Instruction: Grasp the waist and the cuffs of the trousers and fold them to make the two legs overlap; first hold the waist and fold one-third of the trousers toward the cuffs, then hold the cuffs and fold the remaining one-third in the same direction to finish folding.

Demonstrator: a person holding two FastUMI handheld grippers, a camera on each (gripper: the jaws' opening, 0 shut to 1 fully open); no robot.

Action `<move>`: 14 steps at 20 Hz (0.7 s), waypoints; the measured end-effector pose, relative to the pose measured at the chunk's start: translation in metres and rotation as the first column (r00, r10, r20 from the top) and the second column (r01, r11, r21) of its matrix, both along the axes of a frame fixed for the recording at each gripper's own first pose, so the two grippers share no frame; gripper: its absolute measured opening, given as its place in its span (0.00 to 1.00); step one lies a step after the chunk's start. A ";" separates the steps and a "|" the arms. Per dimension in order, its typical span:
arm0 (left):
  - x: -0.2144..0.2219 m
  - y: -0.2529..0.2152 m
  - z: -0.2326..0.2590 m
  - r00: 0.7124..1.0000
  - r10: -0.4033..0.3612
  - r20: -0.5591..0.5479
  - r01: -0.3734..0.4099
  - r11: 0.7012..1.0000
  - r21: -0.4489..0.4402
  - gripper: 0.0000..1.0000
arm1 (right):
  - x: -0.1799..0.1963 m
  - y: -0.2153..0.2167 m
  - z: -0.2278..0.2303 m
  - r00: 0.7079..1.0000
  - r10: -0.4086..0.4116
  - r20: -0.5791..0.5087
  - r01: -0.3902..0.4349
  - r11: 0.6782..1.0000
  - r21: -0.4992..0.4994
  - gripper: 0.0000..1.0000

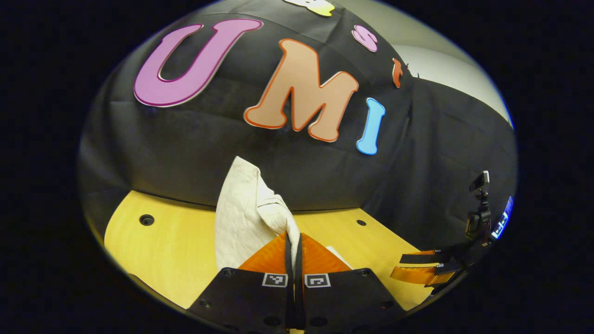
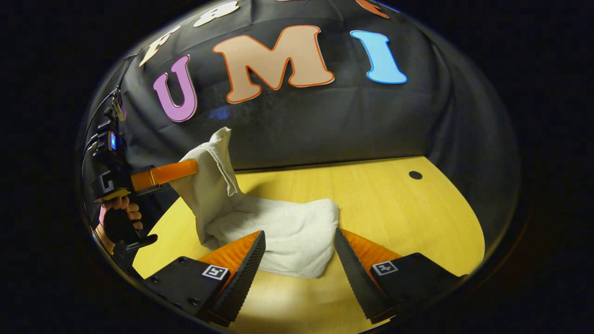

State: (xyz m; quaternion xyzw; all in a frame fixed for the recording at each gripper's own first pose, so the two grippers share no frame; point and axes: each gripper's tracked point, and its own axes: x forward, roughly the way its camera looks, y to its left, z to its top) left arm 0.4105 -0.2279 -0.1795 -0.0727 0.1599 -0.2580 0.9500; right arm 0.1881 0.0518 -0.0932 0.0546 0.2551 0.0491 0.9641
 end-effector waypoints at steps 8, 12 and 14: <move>-0.052 -0.076 -0.099 0.985 -0.115 -0.129 0.135 0.978 0.162 0.00 | -0.020 -0.062 0.001 0.998 -0.064 -0.011 0.064 0.998 0.015 0.96; -0.070 -0.096 -0.146 0.972 -0.114 -0.207 0.162 0.959 0.233 0.02 | -0.027 -0.080 0.002 0.997 -0.074 -0.014 0.074 0.997 0.015 0.96; -0.082 -0.103 -0.164 0.964 -0.129 -0.234 0.188 0.949 0.254 0.05 | -0.030 -0.083 0.002 0.997 -0.075 -0.014 0.075 0.997 0.022 0.96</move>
